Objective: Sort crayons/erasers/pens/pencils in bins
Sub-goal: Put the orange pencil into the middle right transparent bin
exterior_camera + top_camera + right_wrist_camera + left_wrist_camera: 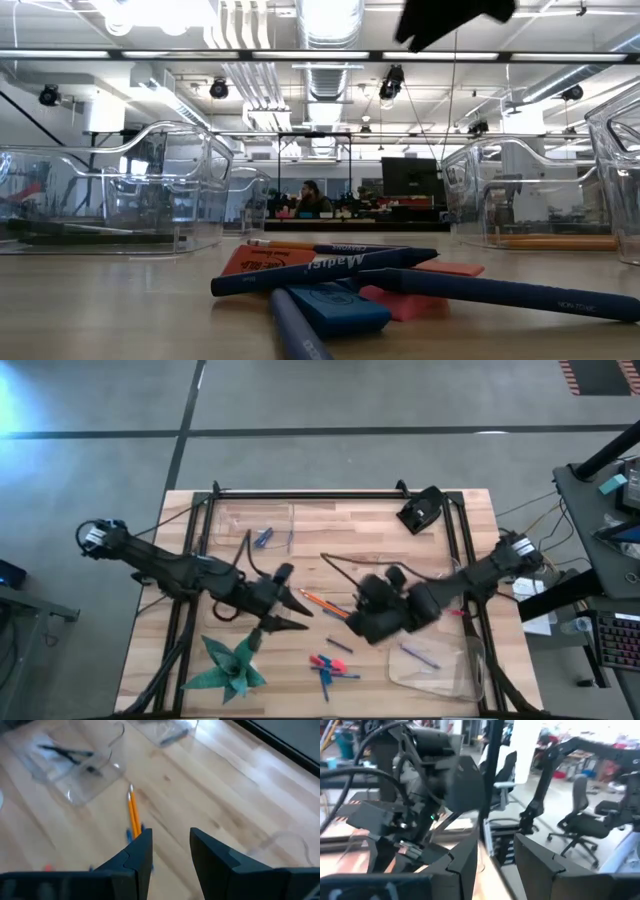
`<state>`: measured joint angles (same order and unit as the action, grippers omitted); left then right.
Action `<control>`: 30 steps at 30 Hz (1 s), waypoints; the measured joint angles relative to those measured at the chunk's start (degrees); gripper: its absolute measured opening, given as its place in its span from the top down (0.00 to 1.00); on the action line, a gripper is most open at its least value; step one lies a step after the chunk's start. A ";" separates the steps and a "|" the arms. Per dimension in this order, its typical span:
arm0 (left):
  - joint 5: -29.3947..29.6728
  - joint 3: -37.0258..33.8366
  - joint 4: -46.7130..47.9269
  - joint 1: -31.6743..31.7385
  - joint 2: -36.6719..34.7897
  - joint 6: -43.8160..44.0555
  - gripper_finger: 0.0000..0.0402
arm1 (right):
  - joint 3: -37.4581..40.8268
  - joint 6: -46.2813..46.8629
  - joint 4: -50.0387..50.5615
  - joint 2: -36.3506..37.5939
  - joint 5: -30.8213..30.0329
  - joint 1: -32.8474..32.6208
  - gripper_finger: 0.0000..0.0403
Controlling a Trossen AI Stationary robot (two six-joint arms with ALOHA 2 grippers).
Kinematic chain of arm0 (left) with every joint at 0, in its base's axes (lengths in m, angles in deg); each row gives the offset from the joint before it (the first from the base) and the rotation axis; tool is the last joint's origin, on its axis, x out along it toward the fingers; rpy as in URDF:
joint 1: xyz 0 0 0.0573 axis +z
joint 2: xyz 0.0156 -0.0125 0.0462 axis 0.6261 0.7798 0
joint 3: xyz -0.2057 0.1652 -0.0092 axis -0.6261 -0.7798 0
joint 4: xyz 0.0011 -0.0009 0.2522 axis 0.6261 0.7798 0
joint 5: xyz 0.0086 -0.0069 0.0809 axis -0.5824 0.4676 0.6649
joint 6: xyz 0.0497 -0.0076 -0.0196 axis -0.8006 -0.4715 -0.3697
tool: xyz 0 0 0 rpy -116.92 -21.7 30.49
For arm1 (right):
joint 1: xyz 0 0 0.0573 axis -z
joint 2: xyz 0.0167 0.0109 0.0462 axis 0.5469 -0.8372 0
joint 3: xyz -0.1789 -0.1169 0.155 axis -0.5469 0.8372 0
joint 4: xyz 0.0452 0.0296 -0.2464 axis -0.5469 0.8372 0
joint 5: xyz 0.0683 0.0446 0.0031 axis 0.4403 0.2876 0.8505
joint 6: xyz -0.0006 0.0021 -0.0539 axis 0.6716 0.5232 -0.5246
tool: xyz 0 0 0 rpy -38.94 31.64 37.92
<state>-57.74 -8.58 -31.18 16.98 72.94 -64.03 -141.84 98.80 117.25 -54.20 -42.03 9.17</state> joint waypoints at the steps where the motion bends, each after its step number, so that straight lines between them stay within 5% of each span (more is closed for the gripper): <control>1: 0.90 -0.01 1.91 0.00 -0.88 0.00 0.72 | 0.29 -2.10 -2.08 0.00 0.89 1.68 0.69; 8: 11.59 -0.04 17.84 0.13 -5.60 1.98 0.72 | 4.54 -13.97 -18.00 0.00 10.88 11.75 0.69; 13: 12.18 -0.17 24.86 0.57 -9.55 4.62 0.72 | 11.82 -16.02 -33.79 -0.02 18.31 16.83 0.69; 20: 16.35 -0.93 25.67 0.96 -13.78 4.42 0.72 | 22.20 -11.81 -50.44 -0.04 20.56 19.57 0.70; 26: 24.09 -1.03 25.63 1.31 -15.64 4.46 0.72 | 26.29 -10.82 -56.15 -1.17 20.59 19.78 0.68; 30: 27.94 -1.03 25.58 1.60 -16.32 4.49 0.72 | 25.03 -10.84 -56.81 -5.76 25.70 19.80 0.66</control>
<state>-29.80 -9.61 -5.60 18.57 56.62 -59.55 -116.81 87.96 60.43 -59.96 -16.33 28.97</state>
